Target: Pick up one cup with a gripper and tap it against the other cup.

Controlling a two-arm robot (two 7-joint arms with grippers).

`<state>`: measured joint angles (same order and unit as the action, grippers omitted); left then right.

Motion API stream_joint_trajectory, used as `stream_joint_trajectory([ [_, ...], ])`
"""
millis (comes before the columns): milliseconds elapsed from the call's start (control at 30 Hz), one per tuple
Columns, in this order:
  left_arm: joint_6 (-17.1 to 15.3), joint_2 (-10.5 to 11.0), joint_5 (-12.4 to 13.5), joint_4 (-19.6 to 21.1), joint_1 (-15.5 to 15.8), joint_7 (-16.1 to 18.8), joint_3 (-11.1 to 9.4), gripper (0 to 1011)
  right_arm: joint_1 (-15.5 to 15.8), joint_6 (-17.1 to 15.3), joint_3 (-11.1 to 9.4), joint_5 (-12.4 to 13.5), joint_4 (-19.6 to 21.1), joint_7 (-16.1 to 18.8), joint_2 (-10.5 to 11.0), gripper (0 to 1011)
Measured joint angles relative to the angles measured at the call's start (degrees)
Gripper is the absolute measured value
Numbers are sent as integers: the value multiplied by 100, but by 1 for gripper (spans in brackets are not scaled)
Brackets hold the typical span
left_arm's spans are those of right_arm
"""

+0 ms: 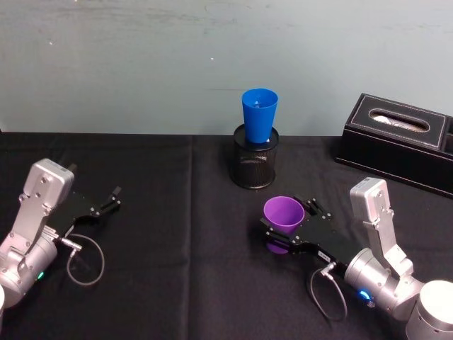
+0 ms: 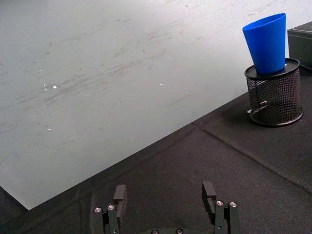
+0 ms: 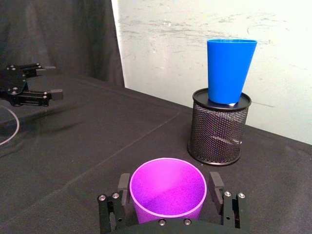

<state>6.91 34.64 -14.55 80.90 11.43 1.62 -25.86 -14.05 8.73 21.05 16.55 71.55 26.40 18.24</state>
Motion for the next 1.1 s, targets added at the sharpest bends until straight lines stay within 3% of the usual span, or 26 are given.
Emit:
stream_joint_trajectory([
  [1100,0,0,0,0,0,0,0,1011,0,6,-1,0,-2,1,-1,1003],
])
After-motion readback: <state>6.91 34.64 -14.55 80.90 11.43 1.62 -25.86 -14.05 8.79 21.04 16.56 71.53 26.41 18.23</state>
